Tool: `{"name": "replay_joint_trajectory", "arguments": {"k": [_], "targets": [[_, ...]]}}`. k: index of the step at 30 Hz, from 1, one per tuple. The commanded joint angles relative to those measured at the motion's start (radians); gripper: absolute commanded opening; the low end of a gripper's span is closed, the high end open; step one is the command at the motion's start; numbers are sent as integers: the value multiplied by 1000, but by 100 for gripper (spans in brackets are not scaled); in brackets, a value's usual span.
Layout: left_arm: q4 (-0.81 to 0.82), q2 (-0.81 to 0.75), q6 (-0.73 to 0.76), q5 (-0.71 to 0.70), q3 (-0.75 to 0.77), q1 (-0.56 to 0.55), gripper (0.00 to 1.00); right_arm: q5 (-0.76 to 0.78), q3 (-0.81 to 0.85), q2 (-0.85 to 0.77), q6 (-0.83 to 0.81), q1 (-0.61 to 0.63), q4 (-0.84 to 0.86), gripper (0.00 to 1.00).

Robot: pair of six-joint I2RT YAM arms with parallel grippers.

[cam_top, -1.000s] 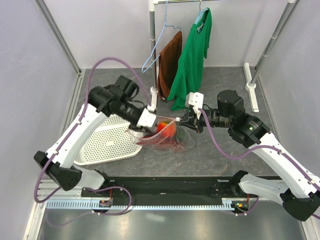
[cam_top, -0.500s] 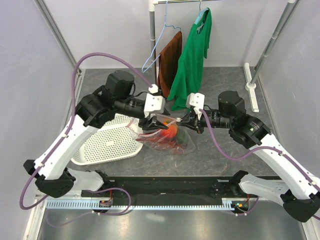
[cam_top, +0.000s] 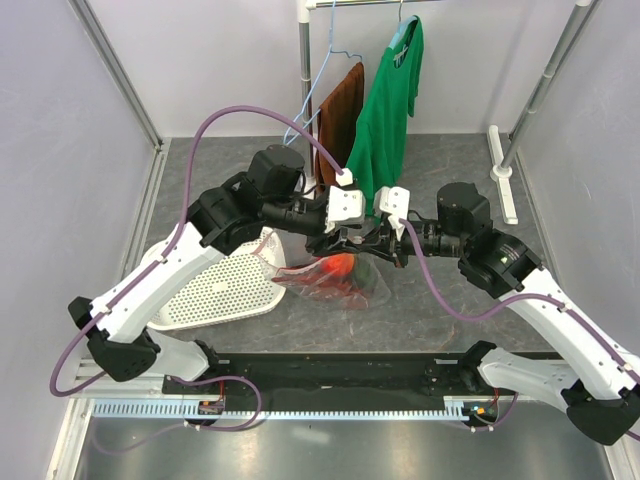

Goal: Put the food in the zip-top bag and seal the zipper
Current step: Zip the zipper food storage bag at the center of the board.

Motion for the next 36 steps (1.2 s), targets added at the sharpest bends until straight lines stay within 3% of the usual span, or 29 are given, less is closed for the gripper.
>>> {"name": "replay_joint_trajectory", "arguments": {"k": [1,7,10,21,36], "targets": [[42,5,-43,-35,-1,-6,48,-22,2,-36,-3,0,79,0],[-6,-30,-17,-55,-44,2,19,3,-15,-58,-9,0,75,0],[-35,-58,-6,-69,-75,8,12,24,-23,-70,-3,0,74,0],[-113,-159,14,-78,-176,78,9,59,-30,-84,13,0,72,0],[-318,-316,91,-120,-251,281,10,190,-95,-150,83,-16,77,0]]}}
